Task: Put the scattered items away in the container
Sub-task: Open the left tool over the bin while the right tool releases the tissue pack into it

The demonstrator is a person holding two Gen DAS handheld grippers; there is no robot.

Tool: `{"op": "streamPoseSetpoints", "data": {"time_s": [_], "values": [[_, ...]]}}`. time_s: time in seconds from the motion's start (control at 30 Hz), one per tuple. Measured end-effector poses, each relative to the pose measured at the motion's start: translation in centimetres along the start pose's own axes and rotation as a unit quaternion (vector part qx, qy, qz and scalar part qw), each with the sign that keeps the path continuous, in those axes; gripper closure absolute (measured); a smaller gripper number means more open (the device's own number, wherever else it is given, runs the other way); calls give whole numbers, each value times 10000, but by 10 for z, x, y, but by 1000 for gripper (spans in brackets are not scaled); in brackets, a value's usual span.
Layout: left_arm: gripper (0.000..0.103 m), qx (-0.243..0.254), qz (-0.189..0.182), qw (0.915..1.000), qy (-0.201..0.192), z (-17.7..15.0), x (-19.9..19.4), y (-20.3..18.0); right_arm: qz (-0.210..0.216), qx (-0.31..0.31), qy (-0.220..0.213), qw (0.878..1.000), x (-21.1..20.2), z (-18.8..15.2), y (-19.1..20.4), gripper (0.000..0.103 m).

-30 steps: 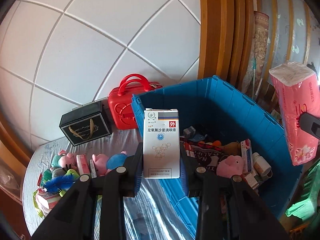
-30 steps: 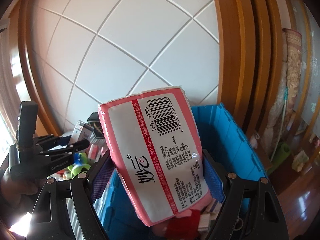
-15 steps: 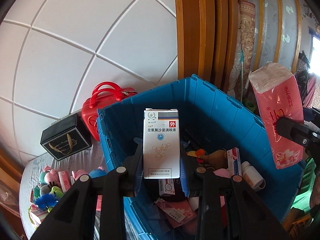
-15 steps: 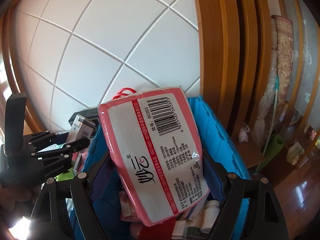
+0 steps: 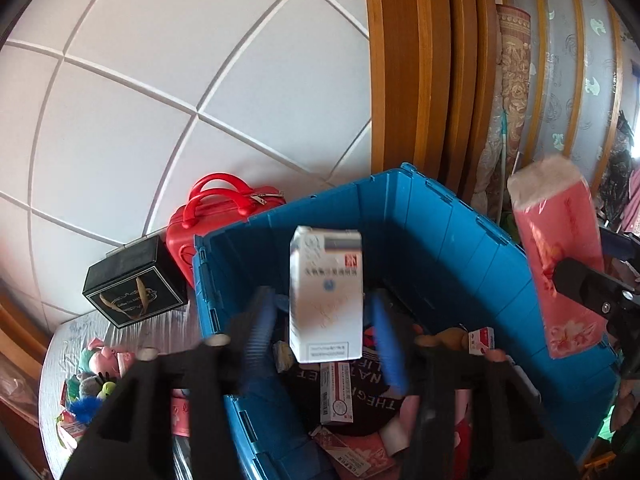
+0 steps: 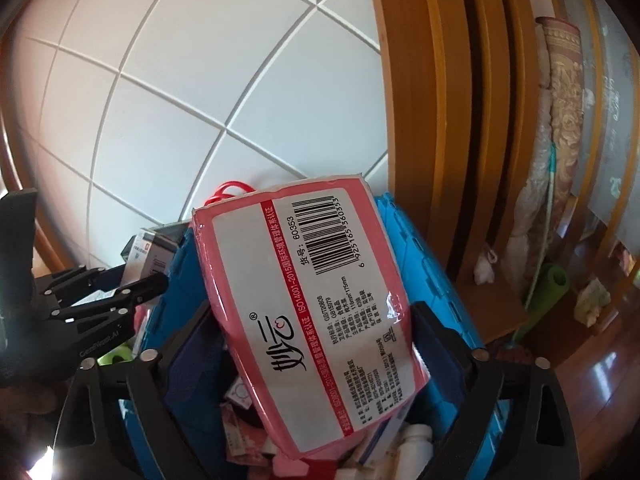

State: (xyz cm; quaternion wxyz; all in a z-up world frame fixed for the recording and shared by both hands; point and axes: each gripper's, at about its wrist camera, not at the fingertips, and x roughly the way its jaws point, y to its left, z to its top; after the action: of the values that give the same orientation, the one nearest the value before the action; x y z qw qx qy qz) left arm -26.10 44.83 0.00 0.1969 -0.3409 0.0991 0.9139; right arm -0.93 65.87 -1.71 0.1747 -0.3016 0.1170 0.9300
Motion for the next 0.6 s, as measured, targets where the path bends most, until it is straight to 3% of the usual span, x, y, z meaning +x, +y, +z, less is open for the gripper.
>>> {"op": "streamPoseSetpoints", "data": {"time_s": [0.27, 0.6], "values": [[2, -331, 88, 9992, 194, -20, 0, 31, -22, 211, 151, 9997, 6, -6, -13, 0], [2, -459, 48, 9988, 191, -47, -23, 49, 106, 42, 230, 9997, -10, -16, 19, 0]]}}
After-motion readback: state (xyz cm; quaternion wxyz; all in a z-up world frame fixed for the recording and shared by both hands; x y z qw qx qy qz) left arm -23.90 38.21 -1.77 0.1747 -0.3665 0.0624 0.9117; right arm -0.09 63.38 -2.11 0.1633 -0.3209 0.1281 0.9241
